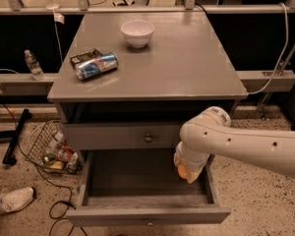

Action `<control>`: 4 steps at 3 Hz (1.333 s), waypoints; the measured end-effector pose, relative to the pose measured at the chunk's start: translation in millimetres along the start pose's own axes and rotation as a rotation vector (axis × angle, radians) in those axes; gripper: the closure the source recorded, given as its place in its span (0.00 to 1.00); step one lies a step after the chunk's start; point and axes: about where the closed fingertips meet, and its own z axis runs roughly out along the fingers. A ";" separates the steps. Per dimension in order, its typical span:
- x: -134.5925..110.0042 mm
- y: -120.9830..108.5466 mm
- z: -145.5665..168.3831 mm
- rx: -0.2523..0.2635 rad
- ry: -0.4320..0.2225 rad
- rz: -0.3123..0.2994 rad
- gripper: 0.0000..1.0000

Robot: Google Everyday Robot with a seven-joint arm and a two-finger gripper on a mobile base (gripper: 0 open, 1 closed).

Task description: Place orange into middle drawer

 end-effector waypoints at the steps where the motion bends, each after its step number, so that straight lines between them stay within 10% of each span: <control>1: -6.5 -4.0 26.0 0.020 -0.009 -0.079 1.00; 4: -38.0 -23.7 115.8 0.064 -0.188 -0.280 1.00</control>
Offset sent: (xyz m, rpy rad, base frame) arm 0.0168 0.0396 -0.0912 0.0854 -0.0376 0.2980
